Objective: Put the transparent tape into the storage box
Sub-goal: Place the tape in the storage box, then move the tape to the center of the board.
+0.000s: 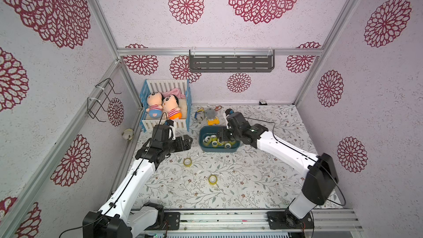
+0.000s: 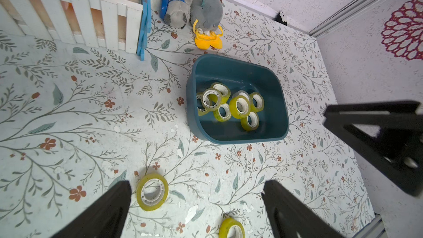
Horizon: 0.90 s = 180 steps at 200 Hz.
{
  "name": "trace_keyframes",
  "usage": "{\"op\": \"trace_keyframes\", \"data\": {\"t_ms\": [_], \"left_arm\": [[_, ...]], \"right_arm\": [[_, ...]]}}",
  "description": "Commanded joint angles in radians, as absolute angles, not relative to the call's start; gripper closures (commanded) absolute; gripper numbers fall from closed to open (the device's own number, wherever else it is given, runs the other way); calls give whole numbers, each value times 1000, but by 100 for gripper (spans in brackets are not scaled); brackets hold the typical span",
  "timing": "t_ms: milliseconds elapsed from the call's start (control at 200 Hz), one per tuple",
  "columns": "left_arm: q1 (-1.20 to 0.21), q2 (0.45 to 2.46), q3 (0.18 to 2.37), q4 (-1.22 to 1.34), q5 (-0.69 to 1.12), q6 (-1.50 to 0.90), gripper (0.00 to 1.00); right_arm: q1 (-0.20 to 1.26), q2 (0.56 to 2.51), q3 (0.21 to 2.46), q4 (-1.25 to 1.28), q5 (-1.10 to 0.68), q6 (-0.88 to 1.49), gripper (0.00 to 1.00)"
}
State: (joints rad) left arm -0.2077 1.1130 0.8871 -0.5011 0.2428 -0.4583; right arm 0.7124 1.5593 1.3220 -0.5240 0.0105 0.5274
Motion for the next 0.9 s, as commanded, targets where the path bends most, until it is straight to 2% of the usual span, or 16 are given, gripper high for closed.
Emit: {"op": "trace_keyframes", "data": {"t_ms": [0,180,320,395,546,626,736,896], "left_arm": [[-206,1098,891,-498,227,-464,3],[-209,1164,911,-526,212,-497,3],[-203,1240,937,-569,195,-555,3],[-193,1267,915,-590,146,-645,3],[-199,1314,975,-816,63,-700,1],[-207,1273,961,-843,118,-699,5],[-246,1218,929,-810,214,-694,3],[-313,1260,928,-793,208,-706,3]], "right_arm": [[762,1445,1141,-472,13,601,43],[899,1294,932,-468,42,717,42],[949,1290,885,-426,61,792,43],[952,1317,904,-411,76,805,43],[952,1364,968,-396,138,793,43],[947,1381,989,-394,149,771,43],[933,1385,985,-410,157,752,43],[903,1264,892,-431,203,759,43]]}}
